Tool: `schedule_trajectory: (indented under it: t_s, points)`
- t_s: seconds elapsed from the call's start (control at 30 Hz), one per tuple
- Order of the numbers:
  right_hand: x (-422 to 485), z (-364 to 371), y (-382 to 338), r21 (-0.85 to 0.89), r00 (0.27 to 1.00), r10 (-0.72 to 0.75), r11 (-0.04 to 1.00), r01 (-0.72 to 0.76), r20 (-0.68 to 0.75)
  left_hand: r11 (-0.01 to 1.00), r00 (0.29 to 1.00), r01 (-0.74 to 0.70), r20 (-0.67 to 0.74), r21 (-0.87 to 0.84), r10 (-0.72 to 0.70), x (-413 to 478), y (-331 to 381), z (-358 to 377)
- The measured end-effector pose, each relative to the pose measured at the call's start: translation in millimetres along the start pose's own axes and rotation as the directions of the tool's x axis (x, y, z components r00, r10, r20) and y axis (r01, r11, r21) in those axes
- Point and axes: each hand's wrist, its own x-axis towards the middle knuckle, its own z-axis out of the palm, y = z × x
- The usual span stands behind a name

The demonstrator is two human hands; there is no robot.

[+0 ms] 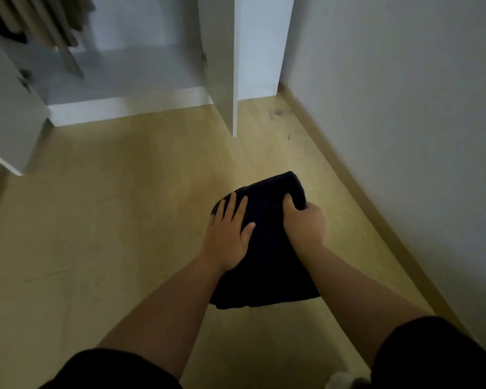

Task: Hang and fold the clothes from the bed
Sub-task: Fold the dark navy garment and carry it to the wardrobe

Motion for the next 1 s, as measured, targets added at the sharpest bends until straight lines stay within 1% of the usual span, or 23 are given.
schedule_trajectory:
  t_s: [0.13,0.27,0.37,0.57,0.63,0.73,0.8,0.87,0.93,1.0]
  points:
    - [11.2,14.8,-38.9,-0.016,0.997,0.056,0.998,-0.056,0.050,0.996,0.997,0.071,0.030,-0.047,-0.070,16.6,-9.0,-33.7]
    - [8.4,-0.3,-118.8,-0.011,0.990,0.114,0.993,-0.114,0.082,0.991,0.994,0.108,0.025,-0.075,-0.106,25.9,-3.5,-120.0]
    - [-6.3,-24.1,-211.5,0.005,0.990,0.090,0.996,-0.091,0.106,0.990,0.994,0.104,-0.010,-0.094,-0.106,28.9,6.0,-220.3]
    - [-58.2,-81.9,-455.0,0.138,0.995,-0.029,0.990,0.015,0.095,1.000,0.989,0.012,-0.148,0.008,-0.010,27.1,27.3,-482.6]
    - [-74.0,-95.9,-525.9,0.174,0.995,-0.030,0.985,0.013,0.092,0.996,0.983,-0.052,-0.170,0.072,0.064,23.6,30.9,-563.5]
    - [-95.6,-114.7,-614.0,0.217,0.993,-0.027,0.976,0.001,0.115,0.957,0.966,-0.147,-0.171,0.250,0.193,22.8,30.2,-669.0]
    - [-103.5,-123.4,-662.8,0.316,0.989,-0.038,0.949,-0.009,0.142,0.938,0.954,-0.151,-0.201,0.312,0.221,26.0,29.4,-726.3]
    - [-102.2,-129.8,-705.6,0.426,0.987,-0.059,0.905,-0.009,0.148,0.946,0.940,-0.123,-0.270,0.301,0.208,34.5,29.4,-770.6]
    - [-96.4,-134.6,-741.8,0.482,0.987,-0.101,0.876,0.029,0.125,0.953,0.918,-0.113,-0.337,0.282,0.209,46.0,29.8,-803.0]
    - [-86.0,-138.4,-770.9,0.515,0.982,-0.156,0.854,0.077,0.111,0.947,0.894,-0.115,-0.385,0.301,0.230,61.8,30.2,-827.1]
